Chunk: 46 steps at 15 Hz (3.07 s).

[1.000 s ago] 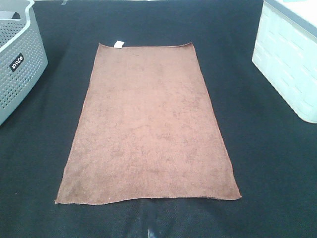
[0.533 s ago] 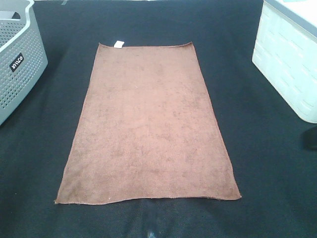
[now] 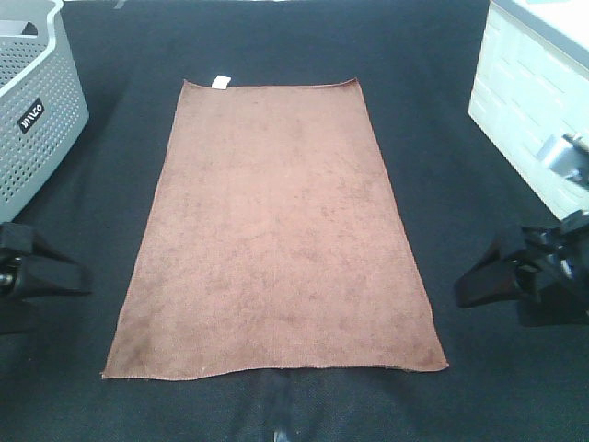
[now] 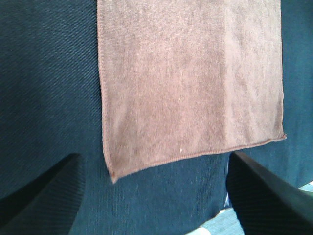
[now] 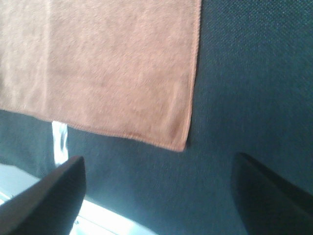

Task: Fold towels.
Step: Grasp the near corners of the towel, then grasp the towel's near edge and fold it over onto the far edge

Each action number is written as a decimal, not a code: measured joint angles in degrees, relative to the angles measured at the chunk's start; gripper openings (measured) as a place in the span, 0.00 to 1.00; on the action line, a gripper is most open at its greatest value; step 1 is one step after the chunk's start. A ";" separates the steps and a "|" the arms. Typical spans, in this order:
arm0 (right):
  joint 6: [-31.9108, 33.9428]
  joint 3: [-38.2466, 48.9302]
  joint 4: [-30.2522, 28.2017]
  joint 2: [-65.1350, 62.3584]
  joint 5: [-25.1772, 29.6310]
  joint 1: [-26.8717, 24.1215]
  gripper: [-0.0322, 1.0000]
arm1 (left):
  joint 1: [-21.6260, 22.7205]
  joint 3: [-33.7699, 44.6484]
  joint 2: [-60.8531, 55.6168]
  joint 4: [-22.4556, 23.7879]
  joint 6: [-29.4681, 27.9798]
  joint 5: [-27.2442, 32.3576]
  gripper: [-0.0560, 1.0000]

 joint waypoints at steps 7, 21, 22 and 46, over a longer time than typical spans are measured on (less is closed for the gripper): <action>-10.60 -2.12 10.89 13.52 -3.21 0.00 0.77 | 0.00 -0.06 14.50 -11.80 13.24 0.74 0.77; -5.56 -10.77 13.87 28.88 -4.18 8.71 0.07 | -8.82 -5.39 26.81 -22.92 20.80 1.15 0.07; -4.07 -10.77 13.81 28.88 -4.18 8.71 0.03 | -8.82 -5.39 26.81 -22.92 20.80 1.26 0.05; 11.69 -20.11 -3.15 14.27 4.98 8.77 0.03 | -8.82 -6.88 1.95 -0.23 -0.74 -4.70 0.05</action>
